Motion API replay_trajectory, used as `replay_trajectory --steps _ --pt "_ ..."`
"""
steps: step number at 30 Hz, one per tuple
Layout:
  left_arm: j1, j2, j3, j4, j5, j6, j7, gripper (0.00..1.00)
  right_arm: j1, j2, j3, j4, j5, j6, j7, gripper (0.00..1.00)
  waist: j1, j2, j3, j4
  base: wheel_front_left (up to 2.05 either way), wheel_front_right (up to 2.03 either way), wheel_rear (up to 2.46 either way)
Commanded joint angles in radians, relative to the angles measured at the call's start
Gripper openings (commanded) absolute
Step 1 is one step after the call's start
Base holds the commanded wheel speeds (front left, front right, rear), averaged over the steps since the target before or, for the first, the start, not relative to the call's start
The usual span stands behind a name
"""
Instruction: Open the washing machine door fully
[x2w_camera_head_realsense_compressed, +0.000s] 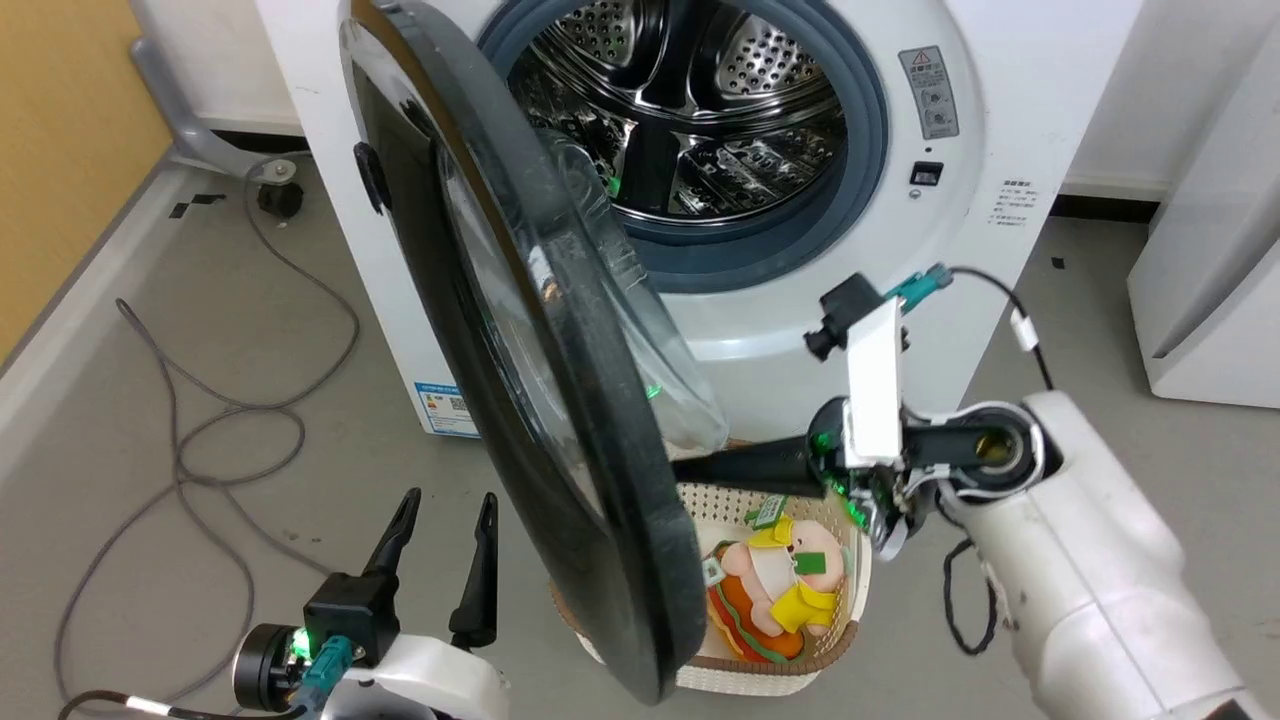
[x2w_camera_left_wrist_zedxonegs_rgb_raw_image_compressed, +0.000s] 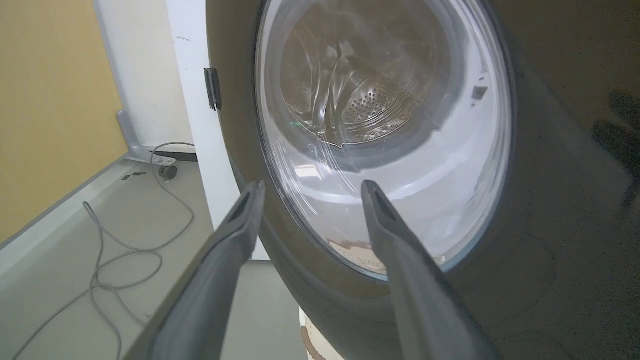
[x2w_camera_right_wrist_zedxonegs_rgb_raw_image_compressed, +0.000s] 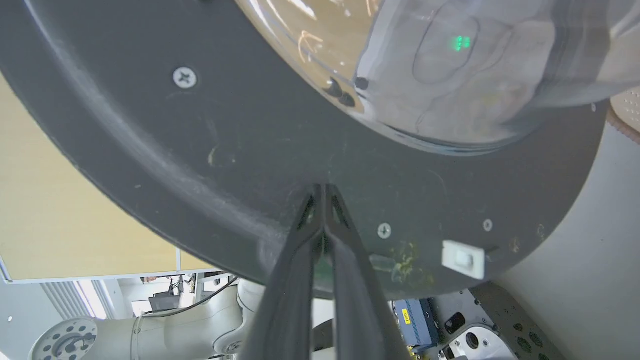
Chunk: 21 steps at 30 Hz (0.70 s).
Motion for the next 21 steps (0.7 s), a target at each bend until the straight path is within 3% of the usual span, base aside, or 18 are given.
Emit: replay_trajectory --steps 1,7,11,12,13,14,15,21 --pt "0.015 0.002 -0.001 0.004 -0.001 -0.002 -0.004 1.0 0.032 0.008 0.017 -0.015 0.015 0.001 -0.007 0.0 0.0001 0.0 -0.001 -0.002 0.0 0.0 0.0" --pt "0.021 0.002 0.004 0.013 -0.001 -0.003 -0.004 1.0 0.092 0.008 0.059 -0.065 0.074 0.001 -0.076 0.0 0.0001 0.0 -0.008 -0.008 0.0 0.0 0.0" --pt "0.025 0.002 0.008 0.019 -0.002 -0.004 -0.004 1.0 0.135 0.008 0.025 -0.12 0.076 0.001 -0.22 0.0 0.0001 0.0 -0.011 -0.011 0.0 0.0 0.0" --pt "0.026 0.002 0.009 0.02 -0.002 -0.004 -0.004 1.0 0.151 0.008 0.008 -0.136 0.069 0.001 -0.272 0.2 0.0001 0.0 -0.013 -0.012 0.0 0.0 0.0" --pt "0.029 0.002 0.009 0.022 -0.004 -0.003 -0.004 1.0 0.168 0.007 -0.009 -0.156 0.055 0.001 -0.328 0.47 0.0001 0.0 -0.015 -0.012 0.0 0.0 0.0" --pt "0.031 0.002 0.009 0.023 -0.006 -0.003 -0.004 1.0 0.19 0.006 -0.029 -0.175 0.044 0.001 -0.384 0.95 0.0001 0.0 -0.018 -0.012 0.0 0.0 0.0" --pt "0.033 0.002 0.009 0.024 -0.007 -0.002 -0.004 1.0 0.214 0.006 -0.051 -0.192 0.036 0.001 -0.439 1.0 0.0001 0.0 -0.019 -0.012 0.0 0.0 0.0" --pt "0.041 0.002 0.017 0.03 -0.013 -0.001 -0.004 1.0 0.376 -0.007 -0.178 -0.246 -0.065 0.001 -0.812 1.0 0.0001 0.0 -0.028 -0.019 0.0 0.0 0.0"
